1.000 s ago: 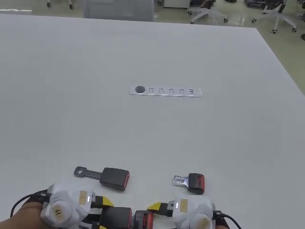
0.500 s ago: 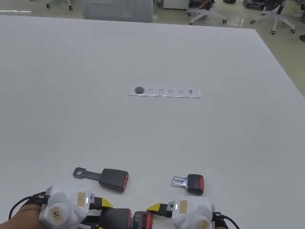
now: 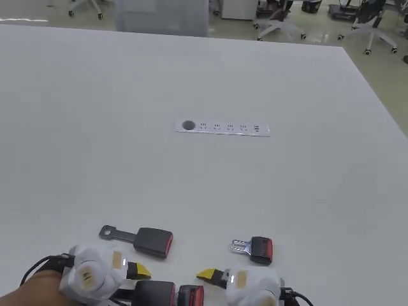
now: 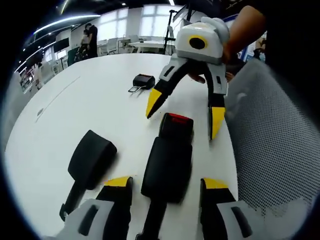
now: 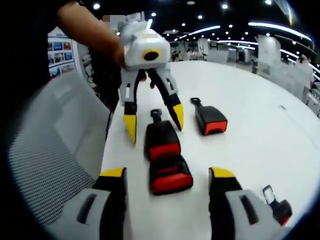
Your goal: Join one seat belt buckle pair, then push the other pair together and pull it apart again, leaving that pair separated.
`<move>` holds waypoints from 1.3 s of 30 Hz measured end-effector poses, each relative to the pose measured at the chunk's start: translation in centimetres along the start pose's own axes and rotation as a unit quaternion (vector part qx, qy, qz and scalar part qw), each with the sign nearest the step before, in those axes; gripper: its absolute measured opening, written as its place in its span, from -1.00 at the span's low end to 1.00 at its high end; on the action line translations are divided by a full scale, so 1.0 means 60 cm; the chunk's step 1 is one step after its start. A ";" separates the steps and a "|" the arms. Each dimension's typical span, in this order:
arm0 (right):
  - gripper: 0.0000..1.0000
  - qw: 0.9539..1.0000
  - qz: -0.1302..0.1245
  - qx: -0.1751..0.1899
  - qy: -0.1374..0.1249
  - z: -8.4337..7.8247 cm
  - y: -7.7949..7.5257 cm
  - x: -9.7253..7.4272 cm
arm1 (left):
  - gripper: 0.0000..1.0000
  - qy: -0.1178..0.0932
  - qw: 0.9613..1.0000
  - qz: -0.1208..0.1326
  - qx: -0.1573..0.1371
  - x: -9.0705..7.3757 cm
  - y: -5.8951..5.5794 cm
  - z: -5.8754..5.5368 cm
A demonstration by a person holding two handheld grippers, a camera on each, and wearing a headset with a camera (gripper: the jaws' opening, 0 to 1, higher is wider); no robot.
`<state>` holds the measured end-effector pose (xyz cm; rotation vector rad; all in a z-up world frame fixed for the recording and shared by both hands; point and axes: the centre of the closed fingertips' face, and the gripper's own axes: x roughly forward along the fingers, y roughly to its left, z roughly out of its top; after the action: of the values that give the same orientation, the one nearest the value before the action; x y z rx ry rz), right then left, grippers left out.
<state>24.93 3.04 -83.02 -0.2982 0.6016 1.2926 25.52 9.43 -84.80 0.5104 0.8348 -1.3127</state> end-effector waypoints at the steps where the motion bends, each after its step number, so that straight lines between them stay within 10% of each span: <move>1: 0.43 1.000 0.002 0.004 -0.007 0.008 0.001 -0.007 | 0.28 -0.019 1.000 0.002 -0.001 -0.007 -0.004 0.011; 6: 0.54 1.000 -0.023 -0.004 -0.017 0.023 -0.019 -0.043 | 0.38 -0.038 0.999 0.019 0.011 -0.040 -0.005 0.032; 17: 0.61 0.995 -0.099 -0.007 -0.004 -0.007 -0.121 -0.140 | 0.54 -0.067 0.993 0.090 0.022 -0.101 0.075 0.062; 28: 0.62 0.993 -0.119 -0.001 0.028 -0.045 -0.202 -0.184 | 0.56 -0.065 0.994 0.087 0.014 -0.095 0.142 0.067; 39: 0.57 0.994 -0.074 -0.012 0.074 -0.093 -0.217 -0.167 | 0.44 -0.025 0.998 0.055 0.035 -0.044 0.169 0.040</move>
<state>34.50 -11.47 -83.39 -0.4541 0.6762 1.1415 35.81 11.44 -82.57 0.5696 0.7115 -1.2527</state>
